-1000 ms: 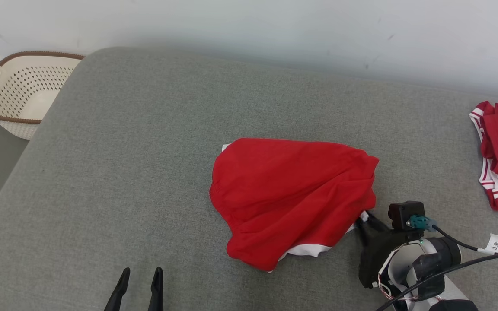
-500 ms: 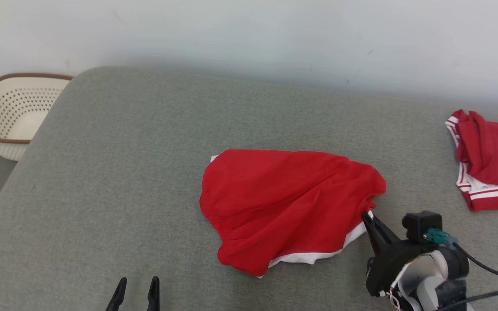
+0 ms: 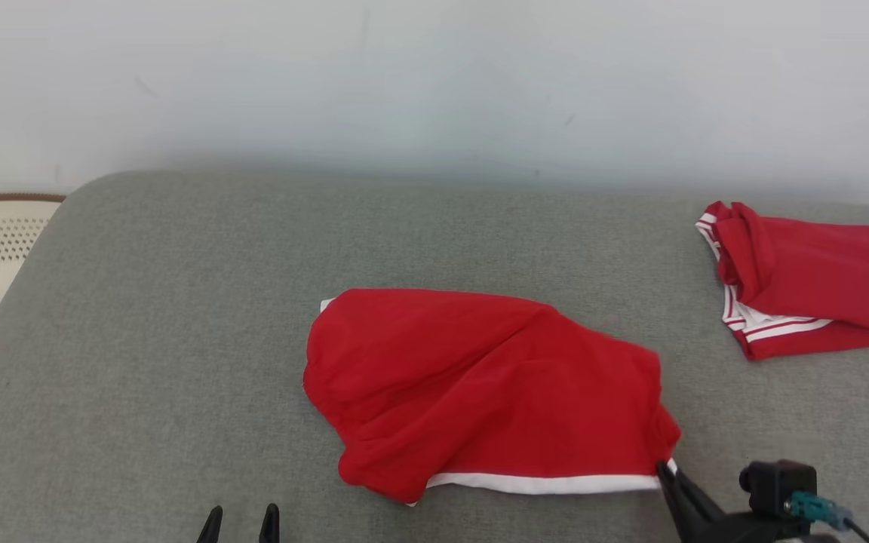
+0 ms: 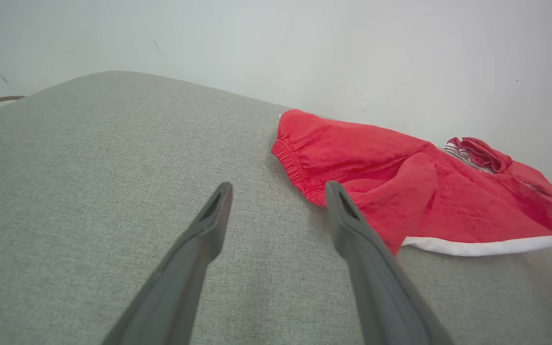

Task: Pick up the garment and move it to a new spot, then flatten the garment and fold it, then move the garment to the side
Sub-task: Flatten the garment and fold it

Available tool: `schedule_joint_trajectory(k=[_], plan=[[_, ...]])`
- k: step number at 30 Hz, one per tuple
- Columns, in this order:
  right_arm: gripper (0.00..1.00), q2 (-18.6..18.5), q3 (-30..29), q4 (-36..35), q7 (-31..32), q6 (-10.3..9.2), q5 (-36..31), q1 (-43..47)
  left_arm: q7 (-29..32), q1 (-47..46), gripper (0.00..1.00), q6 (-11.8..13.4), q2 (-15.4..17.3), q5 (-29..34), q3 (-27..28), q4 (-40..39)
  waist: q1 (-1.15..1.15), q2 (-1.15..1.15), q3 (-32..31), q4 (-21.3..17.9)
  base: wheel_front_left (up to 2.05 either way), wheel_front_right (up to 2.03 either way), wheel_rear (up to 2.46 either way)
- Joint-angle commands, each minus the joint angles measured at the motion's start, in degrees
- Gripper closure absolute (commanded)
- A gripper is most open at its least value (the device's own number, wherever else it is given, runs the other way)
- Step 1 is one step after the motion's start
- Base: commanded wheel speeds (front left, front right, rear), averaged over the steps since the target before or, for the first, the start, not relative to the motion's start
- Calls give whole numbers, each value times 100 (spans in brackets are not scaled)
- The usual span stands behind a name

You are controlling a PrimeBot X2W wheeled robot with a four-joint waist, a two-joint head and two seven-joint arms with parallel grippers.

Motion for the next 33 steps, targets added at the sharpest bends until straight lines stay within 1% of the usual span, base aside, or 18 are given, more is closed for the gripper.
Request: schedule_joint_trajectory(k=[1, 5, 6, 8, 9, 10, 20, 26, 33], plan=[[100, 72, -32, -108, 85, -4, 62, 176, -21, 116, 0, -5, 4, 41, 33, 11, 0, 0, -75, -97, 0, 0, 0], [100, 122, -61, -171, 213, -4, 77, 382, -21, 130, 0, -31, 5, 63, 31, 43, 0, 0, -123, -157, 0, 0, 0], [89, 142, -70, -160, 206, -4, 79, 414, -21, 132, 0, -37, 4, 65, 31, 51, 0, 0, -131, -167, 0, 0, 0], [85, 126, -118, -115, 169, -4, 1, 433, -21, 140, 0, -51, 4, 74, 41, 62, 0, 0, -144, -192, 0, 0, 0], [53, 116, -157, -105, 101, -4, -72, 422, -21, 139, 0, -60, 4, 80, 45, 68, 0, 0, -145, -201, 0, 0, 0], [0, 160, -186, -73, 77, -4, -85, 423, -21, 136, 0, -68, 4, 83, 54, 71, 0, 0, -146, -210, 0, 0, 0], [0, 310, -281, -199, -443, -4, -315, 196, -21, 15, 0, -130, 9, 129, 73, 169, 0, 0, -94, -361, 0, 0, 0], [0, 366, -169, -154, -496, -4, -362, 86, -11, -156, 0, -263, 105, 94, 10, 426, 0, 0, -49, -488, 0, 0, 0], [0, 442, 0, -68, -585, -4, -396, -75, 62, -500, 0, -374, 235, 89, -143, 884, 0, 0, 58, -770, 0, 0, 0]])
